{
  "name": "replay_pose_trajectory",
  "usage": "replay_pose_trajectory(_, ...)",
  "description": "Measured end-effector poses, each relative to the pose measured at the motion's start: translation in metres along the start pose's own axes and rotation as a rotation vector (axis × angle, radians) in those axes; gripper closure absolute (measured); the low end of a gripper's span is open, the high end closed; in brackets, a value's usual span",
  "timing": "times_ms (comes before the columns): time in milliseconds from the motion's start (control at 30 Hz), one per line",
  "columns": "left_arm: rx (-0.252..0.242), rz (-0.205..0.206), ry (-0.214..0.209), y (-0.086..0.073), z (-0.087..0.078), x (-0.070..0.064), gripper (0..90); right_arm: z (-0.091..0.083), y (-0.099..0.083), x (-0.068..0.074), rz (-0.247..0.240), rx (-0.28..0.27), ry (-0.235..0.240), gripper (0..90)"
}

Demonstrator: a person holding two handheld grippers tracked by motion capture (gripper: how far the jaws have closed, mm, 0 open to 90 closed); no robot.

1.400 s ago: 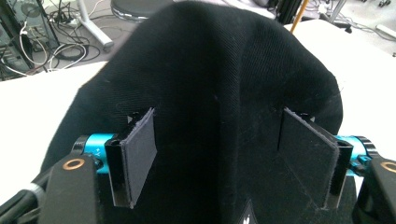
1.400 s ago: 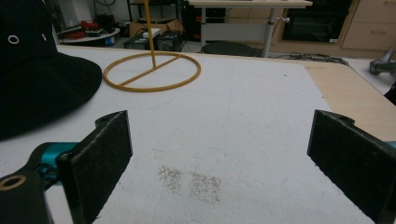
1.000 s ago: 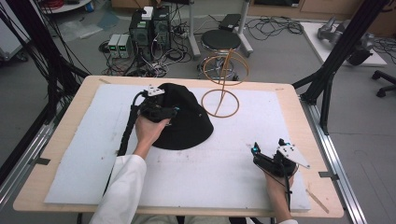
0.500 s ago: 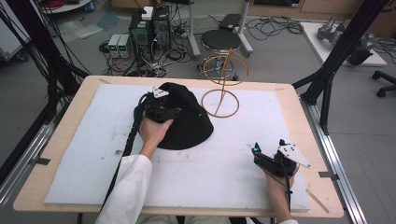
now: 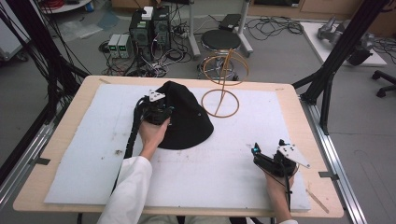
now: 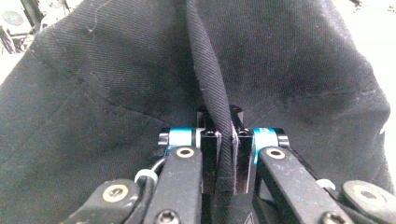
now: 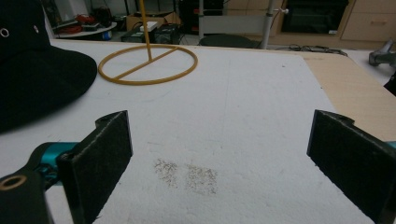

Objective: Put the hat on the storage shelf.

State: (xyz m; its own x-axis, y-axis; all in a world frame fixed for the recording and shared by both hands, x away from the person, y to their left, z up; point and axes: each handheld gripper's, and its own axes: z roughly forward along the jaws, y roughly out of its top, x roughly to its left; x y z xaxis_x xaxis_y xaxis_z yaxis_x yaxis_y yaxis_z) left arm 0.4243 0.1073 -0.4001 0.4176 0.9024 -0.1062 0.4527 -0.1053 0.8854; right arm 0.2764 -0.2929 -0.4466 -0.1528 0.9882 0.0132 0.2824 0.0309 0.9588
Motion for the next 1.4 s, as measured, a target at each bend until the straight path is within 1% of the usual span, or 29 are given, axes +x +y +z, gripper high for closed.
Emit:
replay_pose_trajectory(133,-0.002,-0.01,-0.008,0.0,0.0,0.001,85.9,0.0,0.0,0.0,0.001,0.003,0.001,5.8)
replay_pose_trajectory(167,-0.003,-0.01,-0.022,0.0,-0.001,0.003,85.9,0.0,0.0,0.0,0.001,0.004,0.002,5.8)
replay_pose_trajectory(233,-0.005,-0.005,-0.031,0.0,-0.002,0.004,86.0,0.0,0.0,0.0,-0.003,0.001,0.003,5.8)
replay_pose_trajectory(367,-0.012,0.009,-0.033,0.001,-0.004,0.003,86.0,0.0,0.0,0.0,-0.005,0.001,0.003,5.8)
replay_pose_trajectory(400,-0.035,0.027,-0.03,0.001,-0.006,0.002,86.0,0.0,0.0,0.0,-0.003,0.002,0.004,5.8)
replay_pose_trajectory(433,-0.035,0.027,-0.03,0.001,-0.006,0.002,86.0,0.0,0.0,0.0,-0.003,0.002,0.004,5.8)
replay_pose_trajectory(500,-0.053,0.056,-0.034,0.002,-0.009,0.002,86.0,0.0,0.0,0.0,-0.002,0.004,0.003,5.8)
replay_pose_trajectory(533,-0.058,0.061,-0.034,0.002,-0.01,0.002,86.0,0.0,0.0,0.0,-0.002,0.004,0.003,5.8)
replay_pose_trajectory(600,-0.077,0.059,-0.033,0.003,-0.015,0.004,86.0,0.0,0.0,0.0,0.0,0.004,0.0,5.8)
replay_pose_trajectory(667,-0.082,0.054,-0.035,0.003,-0.016,0.005,86.0,0.0,0.0,0.0,-0.004,0.004,0.0,5.8)
replay_pose_trajectory(733,-0.103,0.049,-0.032,0.004,-0.02,0.007,86.0,0.0,0.0,0.0,-0.006,0.004,0.0,5.8)
replay_pose_trajectory(767,-0.103,0.049,-0.032,0.004,-0.02,0.007,86.0,0.0,0.0,0.0,-0.006,0.004,0.0,5.8)
replay_pose_trajectory(833,-0.119,0.049,-0.035,0.006,-0.025,0.008,86.1,0.0,0.0,0.0,-0.002,0.007,0.0,5.8)
replay_pose_trajectory(900,-0.144,0.049,-0.049,0.008,-0.03,0.008,86.2,0.0,0.0,0.0,-0.004,0.005,0.0,5.8)
replay_pose_trajectory(933,-0.174,0.05,-0.058,0.01,-0.035,0.007,86.2,0.0,0.0,0.0,-0.005,0.007,-0.001,5.8)
replay_pose_trajectory(1033,-0.22,0.048,-0.064,0.014,-0.044,0.006,86.2,0.0,0.0,0.0,-0.006,0.008,-0.004,5.9)
replay_pose_trajectory(1067,-0.22,0.048,-0.064,0.014,-0.044,0.006,86.2,0.0,0.0,0.0,-0.006,0.007,-0.003,5.8)
replay_pose_trajectory(1133,-0.252,0.038,-0.07,0.018,-0.052,0.007,86.1,0.0,0.0,0.0,-0.006,0.008,-0.003,5.9)
replay_pose_trajectory(1167,-0.252,0.038,-0.07,0.018,-0.052,0.007,86.1,0.0,0.0,0.0,-0.006,0.008,-0.003,5.9)
replay_pose_trajectory(1200,-0.263,0.036,-0.071,0.019,-0.054,0.007,86.1,0.0,0.0,0.0,-0.003,0.007,-0.003,5.9)
replay_pose_trajectory(1233,-0.285,0.038,-0.081,0.021,-0.06,0.008,86.1,0.0,0.0,0.0,-0.003,0.008,-0.002,5.9)
replay_pose_trajectory(1267,-0.285,0.038,-0.081,0.021,-0.06,0.008,86.1,0.0,0.0,0.0,-0.003,0.008,-0.002,5.9)
replay_pose_trajectory(1300,-0.299,0.038,-0.09,0.022,-0.062,0.009,86.1,0.0,0.0,0.0,-0.003,0.008,-0.002,5.9)
replay_pose_trajectory(1333,-0.324,0.039,-0.106,0.025,-0.066,0.009,86.1,0.0,0.0,0.0,-0.003,0.008,-0.004,5.9)
replay_pose_trajectory(1367,-0.324,0.039,-0.106,0.025,-0.066,0.009,86.1,0.0,0.0,0.001,0.0,0.01,-0.003,5.9)
replay_pose_trajectory(1400,-0.345,0.038,-0.123,0.028,-0.071,0.009,86.1,0.0,0.0,0.001,0.0,0.01,-0.004,5.9)
